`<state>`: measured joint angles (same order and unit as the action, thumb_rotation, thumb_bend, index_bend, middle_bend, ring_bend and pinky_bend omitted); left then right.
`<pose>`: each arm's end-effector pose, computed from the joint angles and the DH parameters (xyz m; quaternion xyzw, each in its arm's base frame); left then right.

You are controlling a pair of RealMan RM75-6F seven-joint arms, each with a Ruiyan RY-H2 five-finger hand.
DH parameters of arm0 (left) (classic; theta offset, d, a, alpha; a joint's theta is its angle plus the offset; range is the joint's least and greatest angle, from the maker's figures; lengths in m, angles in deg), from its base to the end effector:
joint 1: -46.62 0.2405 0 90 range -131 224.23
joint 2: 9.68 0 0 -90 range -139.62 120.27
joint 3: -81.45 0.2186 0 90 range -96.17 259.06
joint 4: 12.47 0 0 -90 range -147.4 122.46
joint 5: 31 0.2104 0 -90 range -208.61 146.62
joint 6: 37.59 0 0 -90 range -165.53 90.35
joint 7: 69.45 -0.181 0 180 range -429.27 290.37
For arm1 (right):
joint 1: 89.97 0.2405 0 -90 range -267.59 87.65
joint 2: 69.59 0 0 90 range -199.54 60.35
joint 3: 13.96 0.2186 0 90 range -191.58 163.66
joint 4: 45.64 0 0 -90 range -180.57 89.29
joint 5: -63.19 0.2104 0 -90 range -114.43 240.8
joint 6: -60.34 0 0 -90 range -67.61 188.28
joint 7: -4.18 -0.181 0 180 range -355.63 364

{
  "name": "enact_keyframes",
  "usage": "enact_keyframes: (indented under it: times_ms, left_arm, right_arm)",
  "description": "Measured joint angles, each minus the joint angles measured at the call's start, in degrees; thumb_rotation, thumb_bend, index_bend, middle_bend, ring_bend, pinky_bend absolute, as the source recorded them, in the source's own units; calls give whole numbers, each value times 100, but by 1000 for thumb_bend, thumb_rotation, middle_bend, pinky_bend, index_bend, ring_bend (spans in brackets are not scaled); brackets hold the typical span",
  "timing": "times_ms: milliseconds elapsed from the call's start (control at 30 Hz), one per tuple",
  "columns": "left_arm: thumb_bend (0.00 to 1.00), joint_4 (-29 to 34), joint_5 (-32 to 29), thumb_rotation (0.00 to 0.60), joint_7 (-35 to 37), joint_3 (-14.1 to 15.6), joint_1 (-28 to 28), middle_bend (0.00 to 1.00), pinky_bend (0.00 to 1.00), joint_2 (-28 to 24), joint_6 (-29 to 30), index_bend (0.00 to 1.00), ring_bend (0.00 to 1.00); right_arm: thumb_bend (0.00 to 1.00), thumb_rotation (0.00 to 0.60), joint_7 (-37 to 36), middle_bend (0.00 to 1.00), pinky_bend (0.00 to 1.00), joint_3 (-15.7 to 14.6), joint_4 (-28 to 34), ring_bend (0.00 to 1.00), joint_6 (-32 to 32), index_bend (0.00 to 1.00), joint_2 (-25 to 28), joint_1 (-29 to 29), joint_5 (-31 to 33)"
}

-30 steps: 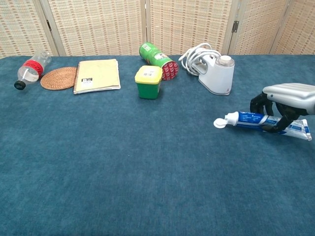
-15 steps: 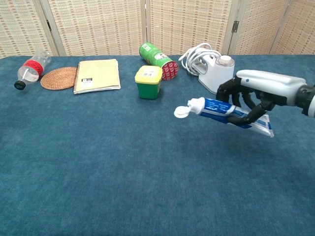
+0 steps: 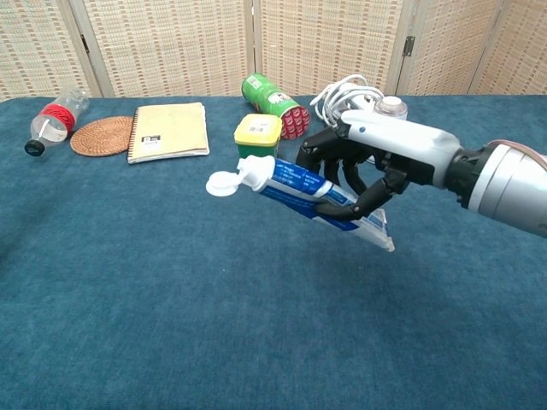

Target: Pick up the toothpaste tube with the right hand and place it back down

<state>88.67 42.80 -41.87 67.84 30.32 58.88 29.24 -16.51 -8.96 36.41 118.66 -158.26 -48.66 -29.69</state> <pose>-0.2090 0.2929 0.0941 -0.4391 -0.6127 -0.5480 0.3625 -0.0765 -0.3065 -0.0426 0.7321 -0.4343 0.4912 0.1849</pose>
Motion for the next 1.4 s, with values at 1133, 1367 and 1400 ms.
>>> enact_keyframes:
  times_ms: [1133, 1367, 1400]
  left_arm:
    - [0, 10, -148, 0, 1570, -239, -430, 0, 155, 1411, -32, 0, 0]
    - [0, -47, -378, 0, 1112, -342, -536, 0, 155, 1787, 109, 0, 0]
    - [0, -63, -405, 0, 1028, -360, -557, 0, 155, 1858, 137, 0, 0]
  right_arm:
    - [718, 600, -60, 658, 669, 771, -911, 556, 351, 664, -1938, 734, 450]
    - [711, 600, 432, 658, 669, 1058, -1129, 556, 312, 664, -2350, 891, 805]
    - [711, 600, 492, 658, 669, 1086, -1152, 556, 303, 664, -2392, 914, 831]
